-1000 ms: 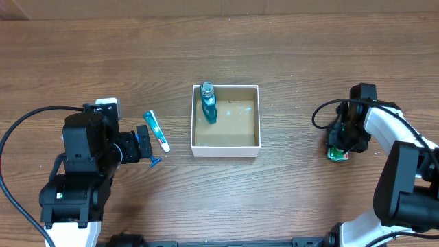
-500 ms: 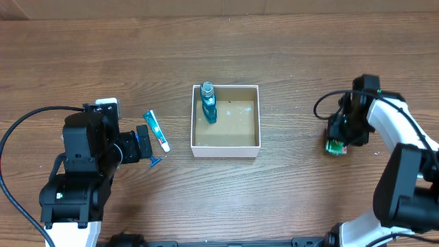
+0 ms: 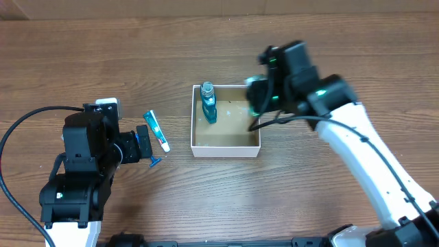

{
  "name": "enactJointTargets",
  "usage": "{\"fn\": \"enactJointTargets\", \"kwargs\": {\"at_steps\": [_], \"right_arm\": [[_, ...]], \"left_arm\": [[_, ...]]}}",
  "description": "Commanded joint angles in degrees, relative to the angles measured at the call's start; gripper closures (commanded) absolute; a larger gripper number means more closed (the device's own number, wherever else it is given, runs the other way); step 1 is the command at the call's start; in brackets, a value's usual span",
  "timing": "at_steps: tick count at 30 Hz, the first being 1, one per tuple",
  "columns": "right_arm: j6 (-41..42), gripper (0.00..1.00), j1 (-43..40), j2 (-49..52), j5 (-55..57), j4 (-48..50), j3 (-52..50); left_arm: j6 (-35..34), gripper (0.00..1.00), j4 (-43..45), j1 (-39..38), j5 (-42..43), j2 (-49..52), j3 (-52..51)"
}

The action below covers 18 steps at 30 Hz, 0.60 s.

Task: Pack container
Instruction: 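Carry the soap bar into the box and release it, right gripper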

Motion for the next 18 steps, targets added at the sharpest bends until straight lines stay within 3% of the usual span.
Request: {"fn": "enactJointTargets", "kwargs": {"at_steps": [1,8,13,16,18], "right_arm": [[8.8,0.95,2.6,2.6,3.9,2.0,0.3],[10.6,0.95,2.7,12.6,3.2,2.3,0.2],[10.5,0.88,2.7,17.5,3.2,4.0,0.2],[10.5,0.67,2.7,19.2,3.2,4.5,0.2],[10.5,0.45,2.7,19.9,3.2,4.6,0.2]], "left_arm": [[-0.4,0.0,0.1,0.3,-0.6,-0.1,1.4],[-0.4,0.0,0.1,0.3,-0.6,-0.1,1.4],[-0.4,0.0,0.1,0.3,-0.6,-0.1,1.4],[-0.4,0.0,0.1,0.3,-0.6,-0.1,1.4],[-0.4,0.0,0.1,0.3,-0.6,-0.1,1.4]]}}
